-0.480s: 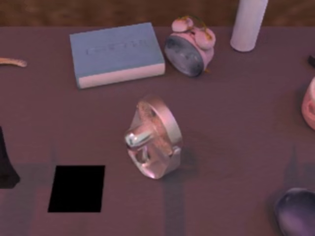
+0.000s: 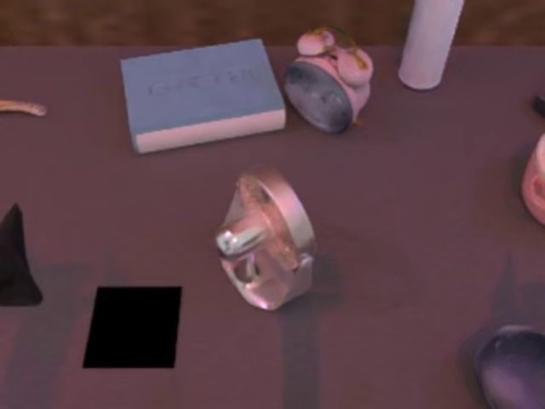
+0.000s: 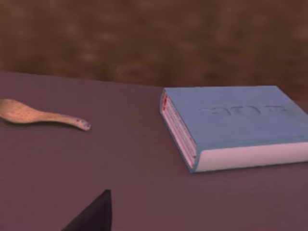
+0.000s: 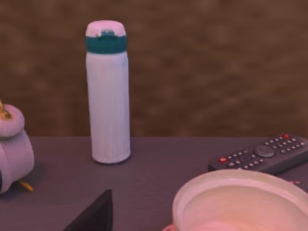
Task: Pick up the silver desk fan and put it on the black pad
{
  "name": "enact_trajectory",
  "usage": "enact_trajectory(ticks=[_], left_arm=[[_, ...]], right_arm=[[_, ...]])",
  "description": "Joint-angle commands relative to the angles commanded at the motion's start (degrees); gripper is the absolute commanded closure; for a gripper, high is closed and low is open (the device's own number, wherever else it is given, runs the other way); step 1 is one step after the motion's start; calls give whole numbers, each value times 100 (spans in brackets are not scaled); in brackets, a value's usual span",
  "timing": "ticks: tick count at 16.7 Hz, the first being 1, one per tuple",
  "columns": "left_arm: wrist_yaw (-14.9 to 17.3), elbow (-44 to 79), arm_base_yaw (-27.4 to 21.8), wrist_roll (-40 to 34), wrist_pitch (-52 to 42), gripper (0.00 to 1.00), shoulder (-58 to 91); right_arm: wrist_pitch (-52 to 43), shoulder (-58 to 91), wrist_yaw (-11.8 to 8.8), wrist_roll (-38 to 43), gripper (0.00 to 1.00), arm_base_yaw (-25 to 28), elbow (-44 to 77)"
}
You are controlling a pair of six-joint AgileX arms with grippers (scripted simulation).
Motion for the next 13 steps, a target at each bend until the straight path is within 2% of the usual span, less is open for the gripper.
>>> enact_trajectory(ticks=[5,13], left_arm=[[-4,2516,-748,-1394,-1806,0,2575],[-35,7652,-2141,-4030,-5199,0,7830]], right_arm=[[0,0,0,0,0,0,0],[0,0,0,0,0,0,0]])
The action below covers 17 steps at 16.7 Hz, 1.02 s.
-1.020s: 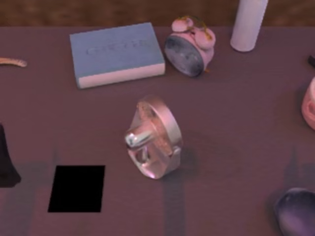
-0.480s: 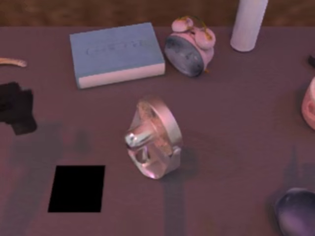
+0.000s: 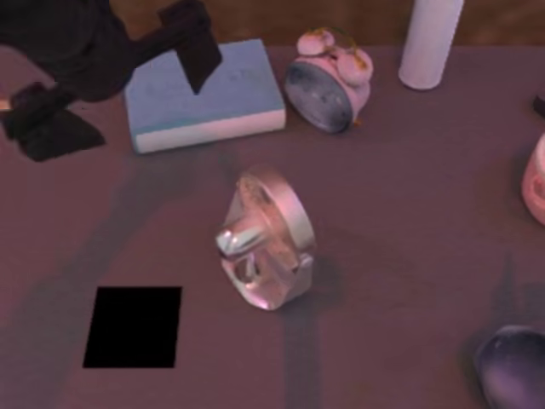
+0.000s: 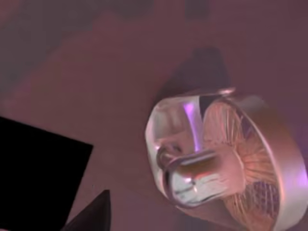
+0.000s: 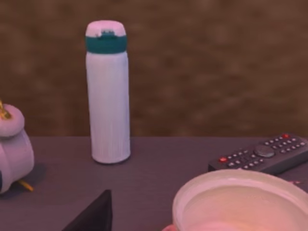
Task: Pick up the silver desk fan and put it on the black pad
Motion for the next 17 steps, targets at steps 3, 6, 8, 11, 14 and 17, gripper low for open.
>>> enact_trajectory(ticks=[3,6,8,11,14,17], left_arm=[[-4,1689,-451,-868,-1089,0,1746],[1,3048,-806,-1565,-1929,0,3056],[8,3693,-977,-1908,-2327,0,3641],[16,4208,-1118,-2199,-2652,0,4098],[16,4259,-1131,-2229,-2684,0,4141],[16,4226,-1104,-2220,-2651,0,4132]], right_arm=[[0,0,0,0,0,0,0],[0,0,0,0,0,0,0],[0,0,0,0,0,0,0],[0,0,0,0,0,0,0],[0,0,0,0,0,0,0],[0,0,0,0,0,0,0]])
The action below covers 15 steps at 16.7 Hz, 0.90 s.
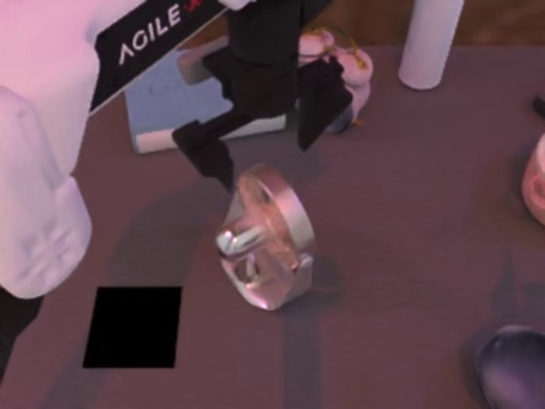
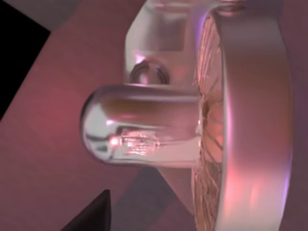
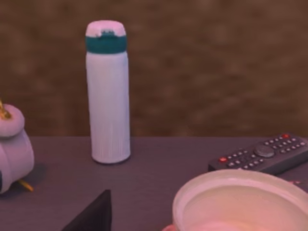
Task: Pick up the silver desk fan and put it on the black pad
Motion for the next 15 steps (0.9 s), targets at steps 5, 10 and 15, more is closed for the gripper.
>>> enact_trajectory(ticks=[5,10,15], left_arm=[[0,-829,-7,10,700,0,-112],[-1,-1423,-18,-2,1237,0,-176],[-1,-1423,-18,-2,1237,15,-176]], right_arm=[[0,0,0,0,0,0,0],[0,0,0,0,0,0,0],[0,0,0,0,0,0,0]])
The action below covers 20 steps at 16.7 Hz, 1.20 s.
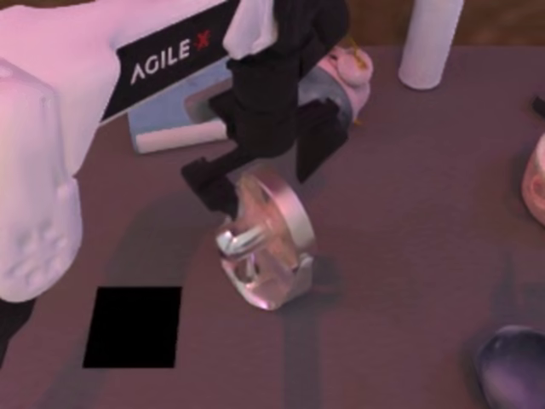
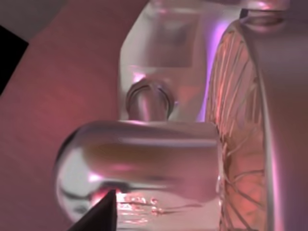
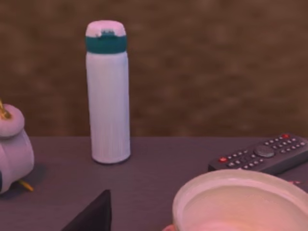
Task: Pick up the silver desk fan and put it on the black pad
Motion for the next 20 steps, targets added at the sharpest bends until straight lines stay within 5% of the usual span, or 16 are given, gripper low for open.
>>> enact_trajectory(ticks=[11,20], left_arm=[[0,0,0,0,0,98,0],[0,2,8,8,-3,100,2]], right_arm=[[0,0,0,0,0,0,0],[0,0,0,0,0,0,0]])
